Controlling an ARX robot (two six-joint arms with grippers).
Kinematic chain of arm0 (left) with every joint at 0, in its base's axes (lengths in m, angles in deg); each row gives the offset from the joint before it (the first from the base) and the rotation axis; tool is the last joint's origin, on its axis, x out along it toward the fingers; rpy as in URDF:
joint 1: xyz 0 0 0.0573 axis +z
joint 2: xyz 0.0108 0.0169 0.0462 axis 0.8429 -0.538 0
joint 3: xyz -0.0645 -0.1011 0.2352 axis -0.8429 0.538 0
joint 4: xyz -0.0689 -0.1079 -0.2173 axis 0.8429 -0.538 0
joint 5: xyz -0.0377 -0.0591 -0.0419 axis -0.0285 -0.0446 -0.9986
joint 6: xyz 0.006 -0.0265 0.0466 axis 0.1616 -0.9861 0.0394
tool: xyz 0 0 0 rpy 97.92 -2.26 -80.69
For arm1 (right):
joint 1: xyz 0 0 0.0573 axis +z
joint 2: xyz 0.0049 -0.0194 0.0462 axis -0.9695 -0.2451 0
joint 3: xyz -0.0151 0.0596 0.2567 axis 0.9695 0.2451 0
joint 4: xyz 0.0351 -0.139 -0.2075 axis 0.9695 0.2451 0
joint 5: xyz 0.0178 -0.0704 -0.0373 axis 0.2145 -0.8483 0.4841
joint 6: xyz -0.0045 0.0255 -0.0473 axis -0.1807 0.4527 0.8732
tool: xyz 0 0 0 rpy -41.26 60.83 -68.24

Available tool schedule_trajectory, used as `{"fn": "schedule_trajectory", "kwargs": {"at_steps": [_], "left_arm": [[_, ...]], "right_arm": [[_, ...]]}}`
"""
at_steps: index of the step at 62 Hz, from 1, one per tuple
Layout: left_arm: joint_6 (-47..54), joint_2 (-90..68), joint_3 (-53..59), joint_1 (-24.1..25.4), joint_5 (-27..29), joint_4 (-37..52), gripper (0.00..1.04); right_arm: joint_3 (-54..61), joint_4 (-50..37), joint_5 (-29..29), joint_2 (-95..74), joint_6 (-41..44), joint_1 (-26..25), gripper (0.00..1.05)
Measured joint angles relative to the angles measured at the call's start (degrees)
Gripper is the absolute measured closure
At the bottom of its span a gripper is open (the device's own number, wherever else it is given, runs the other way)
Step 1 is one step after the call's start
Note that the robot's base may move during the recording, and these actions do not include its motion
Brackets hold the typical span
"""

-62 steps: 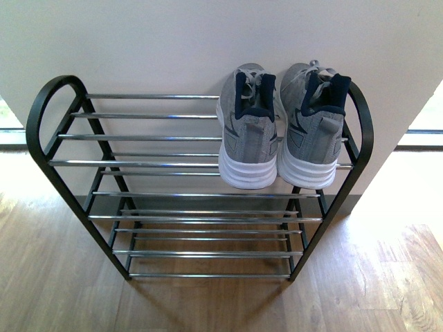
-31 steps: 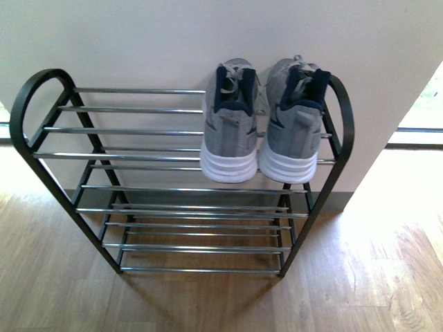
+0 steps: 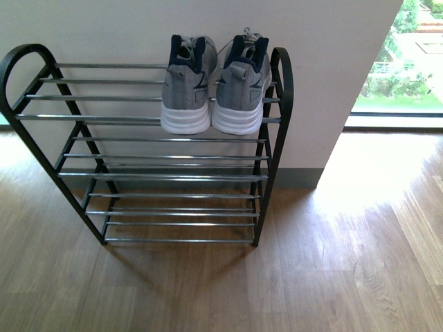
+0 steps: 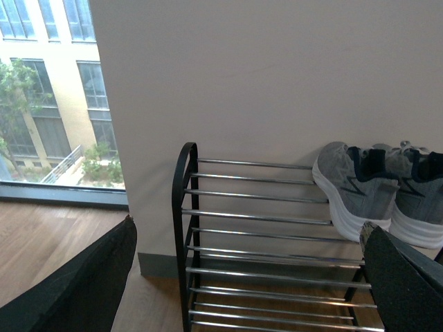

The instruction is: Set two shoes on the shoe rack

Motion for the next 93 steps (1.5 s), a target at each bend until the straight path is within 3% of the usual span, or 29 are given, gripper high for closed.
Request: {"fn": "schedule_trajectory", "kwargs": {"at_steps": [93], "left_arm": [[0.04,0.02,0.00,0.00,-0.02,-0.02,0.09]], "right_arm": [[0.00,0.07,-0.13,0.00,0.00,0.00,0.09]]}}
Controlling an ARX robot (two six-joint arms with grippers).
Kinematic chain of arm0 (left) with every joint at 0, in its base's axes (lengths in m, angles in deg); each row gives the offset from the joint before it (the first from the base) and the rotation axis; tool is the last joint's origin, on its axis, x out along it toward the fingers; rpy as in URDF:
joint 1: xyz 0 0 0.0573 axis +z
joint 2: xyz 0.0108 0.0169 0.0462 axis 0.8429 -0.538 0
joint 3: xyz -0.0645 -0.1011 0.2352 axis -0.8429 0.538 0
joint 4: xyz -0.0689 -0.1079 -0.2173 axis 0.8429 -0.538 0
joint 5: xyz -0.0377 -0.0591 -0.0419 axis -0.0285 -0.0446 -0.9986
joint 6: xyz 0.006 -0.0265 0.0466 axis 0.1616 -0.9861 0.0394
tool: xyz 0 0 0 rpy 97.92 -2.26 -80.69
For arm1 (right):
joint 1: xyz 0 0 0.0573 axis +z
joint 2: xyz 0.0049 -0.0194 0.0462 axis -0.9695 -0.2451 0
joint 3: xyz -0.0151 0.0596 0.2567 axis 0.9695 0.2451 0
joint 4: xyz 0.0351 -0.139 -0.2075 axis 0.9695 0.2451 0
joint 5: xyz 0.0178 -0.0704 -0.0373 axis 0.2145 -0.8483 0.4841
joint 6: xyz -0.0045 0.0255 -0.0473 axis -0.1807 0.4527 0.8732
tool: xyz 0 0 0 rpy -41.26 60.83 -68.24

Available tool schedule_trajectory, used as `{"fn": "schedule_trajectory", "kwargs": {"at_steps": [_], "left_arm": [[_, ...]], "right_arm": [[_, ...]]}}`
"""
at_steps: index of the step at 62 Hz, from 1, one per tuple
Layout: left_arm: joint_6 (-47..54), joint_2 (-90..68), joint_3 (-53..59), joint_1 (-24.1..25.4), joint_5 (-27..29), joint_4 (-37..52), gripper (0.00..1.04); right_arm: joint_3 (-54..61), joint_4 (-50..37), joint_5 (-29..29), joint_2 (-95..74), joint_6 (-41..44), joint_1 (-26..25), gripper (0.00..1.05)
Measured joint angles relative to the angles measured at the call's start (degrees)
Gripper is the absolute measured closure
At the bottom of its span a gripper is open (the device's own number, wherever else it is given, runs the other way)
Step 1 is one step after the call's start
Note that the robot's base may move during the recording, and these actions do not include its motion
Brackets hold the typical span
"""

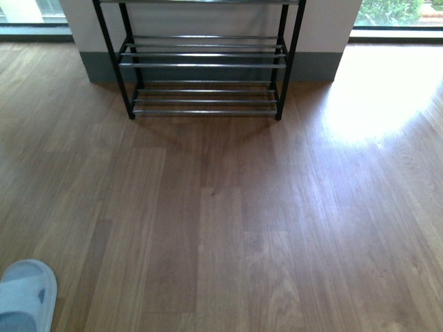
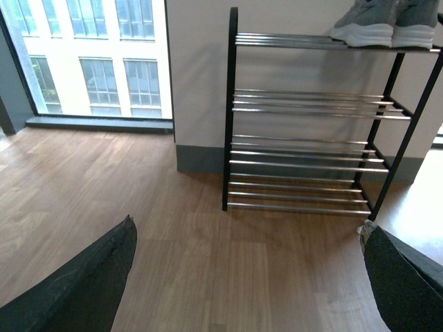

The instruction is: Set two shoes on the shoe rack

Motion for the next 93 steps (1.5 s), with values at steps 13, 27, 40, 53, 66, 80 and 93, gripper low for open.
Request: {"fn": "schedule_trajectory", "kwargs": {"at_steps": [13,27,40,53,66,80,93], "left_arm": [[0.00,0.00,0.00,0.00,0.04,0.02,0.09],[0.00,0.00,0.00,0.00,0.02,0.02,0.09],[-0.02,0.00,0.00,0.00,0.09,0.00,0.09],[0.00,0.00,0.00,0.00,0.04,0.00,0.09],[-0.02,0.00,0.00,0.00,0.04,0.00,0.09],[0.00,0.00,0.00,0.00,0.02,0.02,0.09],[0.00,0.00,0.00,0.02,0.33,0.00,0.09]], "right_arm": [[0.00,0.00,0.17,0.00,0.00,0.00,0.09],[0.00,0.00,0.13,0.02,0.00,0.00,0.09],[0.00,0.00,0.17,0.00,0.00,0.00,0.09],[0.00,0.02,0.17,0.04,0.00,0.00,0.09],[0.00,0.02,0.17,0.07,-0.02,0.00,0.09],[0.00,0.00,0.00,0.13,0.00,0.00,0.09],[0.00,0.07,0.37,0.02,0.02,-0.04,0.09]]}}
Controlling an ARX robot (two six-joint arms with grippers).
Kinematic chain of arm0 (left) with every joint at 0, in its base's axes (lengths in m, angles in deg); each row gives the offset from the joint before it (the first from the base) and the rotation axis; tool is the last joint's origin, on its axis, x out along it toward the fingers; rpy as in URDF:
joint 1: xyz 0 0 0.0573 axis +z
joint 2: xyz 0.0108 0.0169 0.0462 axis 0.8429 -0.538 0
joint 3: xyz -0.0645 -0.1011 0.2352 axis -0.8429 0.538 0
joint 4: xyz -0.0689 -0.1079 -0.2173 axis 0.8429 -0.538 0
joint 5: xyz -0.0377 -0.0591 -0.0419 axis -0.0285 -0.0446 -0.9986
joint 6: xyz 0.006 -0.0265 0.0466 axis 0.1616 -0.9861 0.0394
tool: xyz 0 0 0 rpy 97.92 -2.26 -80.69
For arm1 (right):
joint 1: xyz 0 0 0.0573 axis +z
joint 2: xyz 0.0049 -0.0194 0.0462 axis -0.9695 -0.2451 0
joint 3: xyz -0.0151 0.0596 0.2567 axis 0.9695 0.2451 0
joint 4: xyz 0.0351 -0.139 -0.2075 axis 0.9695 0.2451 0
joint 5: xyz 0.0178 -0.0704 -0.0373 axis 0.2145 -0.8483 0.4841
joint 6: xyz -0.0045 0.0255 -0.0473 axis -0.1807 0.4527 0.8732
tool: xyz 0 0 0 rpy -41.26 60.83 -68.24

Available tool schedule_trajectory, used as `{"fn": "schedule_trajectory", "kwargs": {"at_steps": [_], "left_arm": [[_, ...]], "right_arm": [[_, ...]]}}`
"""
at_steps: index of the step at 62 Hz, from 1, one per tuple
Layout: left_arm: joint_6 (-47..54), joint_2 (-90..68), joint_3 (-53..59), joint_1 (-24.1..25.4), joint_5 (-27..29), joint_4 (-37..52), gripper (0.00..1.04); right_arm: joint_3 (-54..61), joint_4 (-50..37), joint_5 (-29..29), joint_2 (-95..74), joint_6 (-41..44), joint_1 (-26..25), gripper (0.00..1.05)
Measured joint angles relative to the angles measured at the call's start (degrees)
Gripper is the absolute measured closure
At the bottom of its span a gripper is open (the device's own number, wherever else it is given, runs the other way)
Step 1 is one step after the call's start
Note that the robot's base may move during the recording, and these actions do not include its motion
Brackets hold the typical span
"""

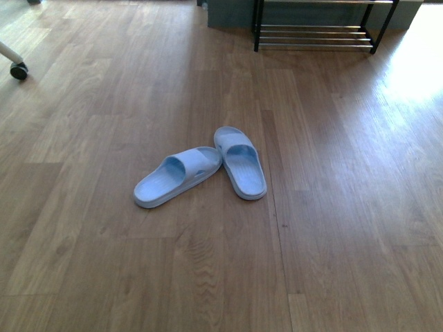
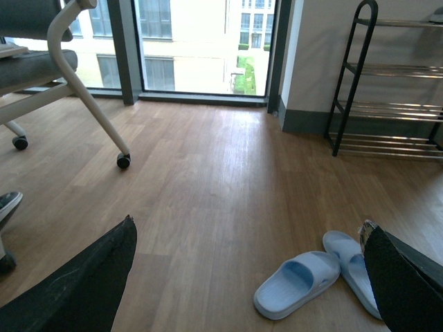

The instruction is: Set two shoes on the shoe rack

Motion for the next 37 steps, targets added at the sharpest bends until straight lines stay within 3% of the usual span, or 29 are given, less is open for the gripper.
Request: {"fn": "schedule_trajectory", "kwargs": {"at_steps": [37], "left_arm": [[0.00,0.00,0.00,0.00,-0.26,0.02,0.09]], "right_arm": [[0.00,0.00,-0.15,0.07,0.00,0.00,0.09]]}}
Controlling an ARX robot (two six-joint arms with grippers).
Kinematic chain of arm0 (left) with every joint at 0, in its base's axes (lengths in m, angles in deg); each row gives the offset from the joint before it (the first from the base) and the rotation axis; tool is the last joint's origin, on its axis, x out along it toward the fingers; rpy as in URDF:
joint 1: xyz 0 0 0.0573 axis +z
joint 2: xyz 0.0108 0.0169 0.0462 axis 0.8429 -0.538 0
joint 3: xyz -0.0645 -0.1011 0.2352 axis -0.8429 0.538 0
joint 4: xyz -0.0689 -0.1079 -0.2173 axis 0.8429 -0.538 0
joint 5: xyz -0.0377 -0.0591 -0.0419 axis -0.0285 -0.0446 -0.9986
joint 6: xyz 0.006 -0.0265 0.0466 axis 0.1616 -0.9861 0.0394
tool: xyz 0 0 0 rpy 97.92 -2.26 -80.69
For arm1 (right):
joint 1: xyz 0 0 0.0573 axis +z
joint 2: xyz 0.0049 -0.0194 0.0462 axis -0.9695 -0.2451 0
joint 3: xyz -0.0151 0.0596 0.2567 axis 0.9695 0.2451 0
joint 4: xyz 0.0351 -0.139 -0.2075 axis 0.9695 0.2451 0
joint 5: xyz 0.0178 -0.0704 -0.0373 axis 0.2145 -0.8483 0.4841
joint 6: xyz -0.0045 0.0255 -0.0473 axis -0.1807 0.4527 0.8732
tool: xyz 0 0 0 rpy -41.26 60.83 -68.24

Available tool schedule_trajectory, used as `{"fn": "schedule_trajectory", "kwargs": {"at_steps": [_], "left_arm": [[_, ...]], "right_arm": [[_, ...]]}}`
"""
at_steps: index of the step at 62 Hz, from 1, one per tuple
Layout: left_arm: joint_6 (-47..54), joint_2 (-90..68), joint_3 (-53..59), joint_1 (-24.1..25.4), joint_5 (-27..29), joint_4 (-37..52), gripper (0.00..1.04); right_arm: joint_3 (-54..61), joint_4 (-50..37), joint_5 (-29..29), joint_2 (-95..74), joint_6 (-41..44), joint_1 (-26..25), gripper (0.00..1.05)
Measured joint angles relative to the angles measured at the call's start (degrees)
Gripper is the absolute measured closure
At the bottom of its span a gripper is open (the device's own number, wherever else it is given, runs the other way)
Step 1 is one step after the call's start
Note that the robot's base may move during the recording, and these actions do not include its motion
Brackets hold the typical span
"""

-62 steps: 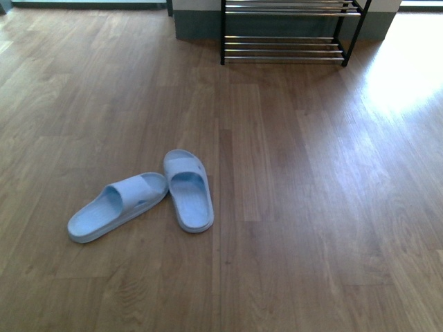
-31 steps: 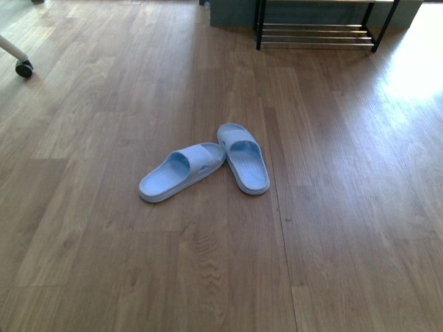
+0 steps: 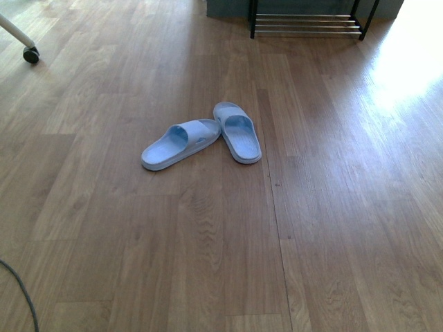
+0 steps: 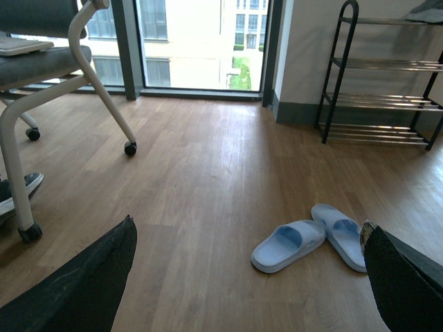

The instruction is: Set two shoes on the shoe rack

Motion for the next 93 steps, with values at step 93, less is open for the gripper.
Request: {"fn": "schedule_trajectory", "kwargs": {"at_steps": [93], "left_arm": [[0.00,0.00,0.00,0.00,0.17,-0.02,0.09]], "right_arm": [[0.00,0.00,0.24,0.02,-0.02,0.02,0.09]]}}
